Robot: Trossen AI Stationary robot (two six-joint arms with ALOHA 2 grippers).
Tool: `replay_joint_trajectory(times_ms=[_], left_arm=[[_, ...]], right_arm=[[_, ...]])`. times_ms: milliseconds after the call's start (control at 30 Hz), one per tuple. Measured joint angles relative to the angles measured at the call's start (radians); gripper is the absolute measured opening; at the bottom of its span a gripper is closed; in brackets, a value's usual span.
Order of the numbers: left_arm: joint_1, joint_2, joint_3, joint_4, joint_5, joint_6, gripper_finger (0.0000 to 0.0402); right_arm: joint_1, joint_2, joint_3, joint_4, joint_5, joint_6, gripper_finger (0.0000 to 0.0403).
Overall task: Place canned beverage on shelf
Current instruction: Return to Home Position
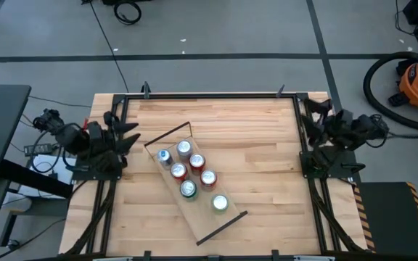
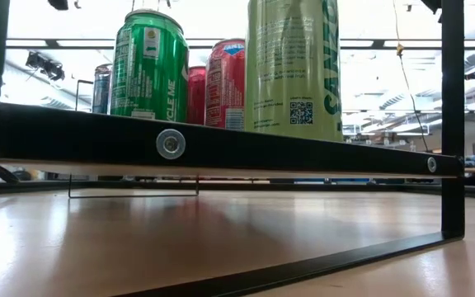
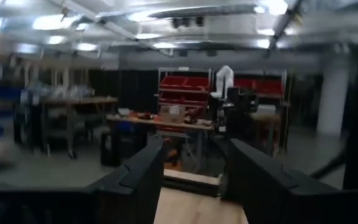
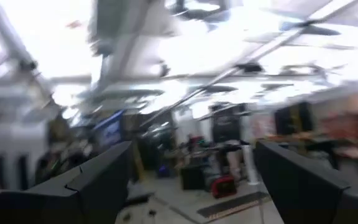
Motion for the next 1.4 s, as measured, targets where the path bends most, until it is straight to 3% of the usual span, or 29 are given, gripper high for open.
replay_joint_trajectory(times_ms=[67,233,400,567,700,833,900,1167,1400], left_arm=[[0.012,0.0,0.0,-0.004,-0.026,-0.101,0.0187],[0.063,-0.002,0.0,-0.019,-0.086,-0.259,0.0169],[0.089,-0.073,0.0,-0.047,-0.078,-0.289,0.0136],[0.089,-0.194,0.001,-0.186,-0.074,-0.355,0.0108],[0.089,-0.232,0.002,-0.276,-0.077,-0.485,0.0091],[0.089,-0.203,0.001,-0.345,-0.153,-0.574,0.0073],[0.089,-0.181,-0.007,-0.359,-0.217,-0.631,0.0064],[0.112,-0.171,-0.175,-0.155,-0.271,-0.735,0.0014],[0.196,-0.178,-0.36,0.267,-0.197,-0.571,0.0006]], right_arm=[[0.0,-0.005,0.0,0.048,0.085,0.017,0.0348],[0.018,-0.027,0.0,-0.045,0.299,0.365,0.0348],[0.028,-0.075,0.0,-0.196,0.341,0.535,0.0348],[0.028,-0.136,0.001,-0.249,0.327,0.576,0.0348],[0.028,-0.135,-0.005,-0.287,0.418,0.581,0.0348],[0.024,-0.136,-0.073,-0.305,0.529,0.65,0.0348],[0.018,-0.136,-0.109,-0.297,0.536,0.713,0.0348],[0.005,-0.136,-0.179,-0.295,0.446,0.872,0.0348],[0.004,-0.136,-0.255,-0.309,0.418,1.037,0.0348]])
